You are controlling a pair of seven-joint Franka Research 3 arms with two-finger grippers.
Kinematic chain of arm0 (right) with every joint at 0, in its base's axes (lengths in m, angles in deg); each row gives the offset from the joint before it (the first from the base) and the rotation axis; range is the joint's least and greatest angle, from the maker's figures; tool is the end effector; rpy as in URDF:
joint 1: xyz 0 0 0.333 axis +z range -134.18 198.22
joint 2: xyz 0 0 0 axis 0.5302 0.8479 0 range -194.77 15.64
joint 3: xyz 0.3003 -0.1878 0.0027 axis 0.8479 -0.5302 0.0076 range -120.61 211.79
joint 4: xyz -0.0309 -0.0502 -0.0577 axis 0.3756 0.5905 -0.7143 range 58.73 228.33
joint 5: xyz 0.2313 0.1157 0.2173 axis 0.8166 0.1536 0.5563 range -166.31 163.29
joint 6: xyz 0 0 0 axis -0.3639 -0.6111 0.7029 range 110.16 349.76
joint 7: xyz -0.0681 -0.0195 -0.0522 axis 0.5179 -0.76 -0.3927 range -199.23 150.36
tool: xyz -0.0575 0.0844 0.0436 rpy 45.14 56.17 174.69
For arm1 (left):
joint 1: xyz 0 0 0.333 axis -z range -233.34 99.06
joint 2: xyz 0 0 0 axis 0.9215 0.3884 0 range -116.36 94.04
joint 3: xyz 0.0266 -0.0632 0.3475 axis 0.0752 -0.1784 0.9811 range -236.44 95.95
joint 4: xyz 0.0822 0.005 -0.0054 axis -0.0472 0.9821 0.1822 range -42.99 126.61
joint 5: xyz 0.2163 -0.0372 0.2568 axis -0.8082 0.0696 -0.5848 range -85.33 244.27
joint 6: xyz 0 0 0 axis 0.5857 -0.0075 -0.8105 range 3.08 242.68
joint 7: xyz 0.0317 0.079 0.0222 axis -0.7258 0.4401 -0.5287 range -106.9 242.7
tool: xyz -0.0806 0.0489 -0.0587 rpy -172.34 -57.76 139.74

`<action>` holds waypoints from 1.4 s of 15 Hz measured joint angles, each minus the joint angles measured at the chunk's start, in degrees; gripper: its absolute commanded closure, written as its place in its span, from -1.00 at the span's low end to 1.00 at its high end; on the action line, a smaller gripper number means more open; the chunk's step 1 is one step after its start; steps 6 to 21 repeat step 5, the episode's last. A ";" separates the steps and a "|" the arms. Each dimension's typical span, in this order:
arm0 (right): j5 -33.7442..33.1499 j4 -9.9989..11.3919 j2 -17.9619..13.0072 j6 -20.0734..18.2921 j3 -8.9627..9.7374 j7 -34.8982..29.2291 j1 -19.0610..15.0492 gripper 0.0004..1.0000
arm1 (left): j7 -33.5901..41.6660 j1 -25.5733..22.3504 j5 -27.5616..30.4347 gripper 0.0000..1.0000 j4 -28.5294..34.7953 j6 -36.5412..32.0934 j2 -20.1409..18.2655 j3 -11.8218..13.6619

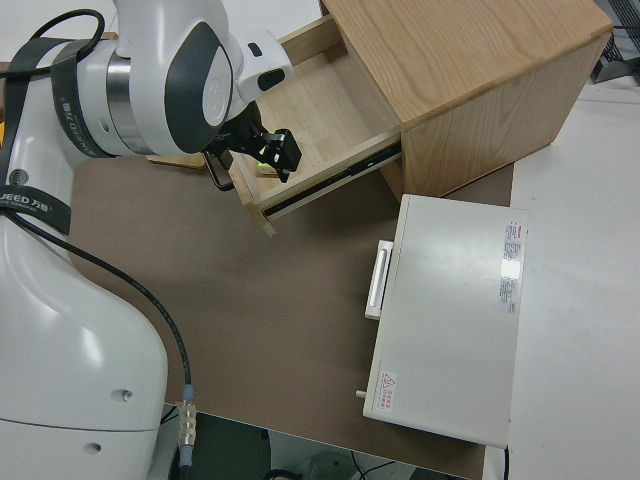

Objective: Slide drawer open with right arm

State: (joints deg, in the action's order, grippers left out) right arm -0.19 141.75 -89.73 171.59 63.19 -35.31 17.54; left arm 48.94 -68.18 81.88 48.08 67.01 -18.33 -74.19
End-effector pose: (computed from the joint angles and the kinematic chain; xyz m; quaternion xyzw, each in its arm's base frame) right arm 0.4897 0.0296 0.6572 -0.9974 0.0672 0.0268 0.0078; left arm 0.4504 -0.0301 0.6604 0.9899 0.1399 -0.0160 0.0140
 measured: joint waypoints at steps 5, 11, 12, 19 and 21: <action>0.14 0.66 -0.62 1.21 0.08 0.19 -0.86 -0.97 | 0.00 0.00 0.00 -0.99 0.00 0.00 0.00 0.00; 0.14 0.66 -0.62 1.21 0.08 0.19 -0.86 -0.97 | 0.00 0.00 0.00 -0.99 0.00 0.00 0.00 0.00; 0.14 0.66 -0.62 1.21 0.08 0.19 -0.86 -0.97 | 0.00 0.00 0.00 -0.99 0.00 0.00 0.00 0.00; 0.14 0.66 -0.62 1.21 0.08 0.19 -0.86 -0.97 | 0.00 0.00 0.00 -0.99 0.00 0.00 0.00 0.00; 0.14 0.66 -0.62 1.21 0.08 0.19 -0.86 -0.97 | 0.00 0.00 0.00 -0.99 0.00 0.00 0.00 0.00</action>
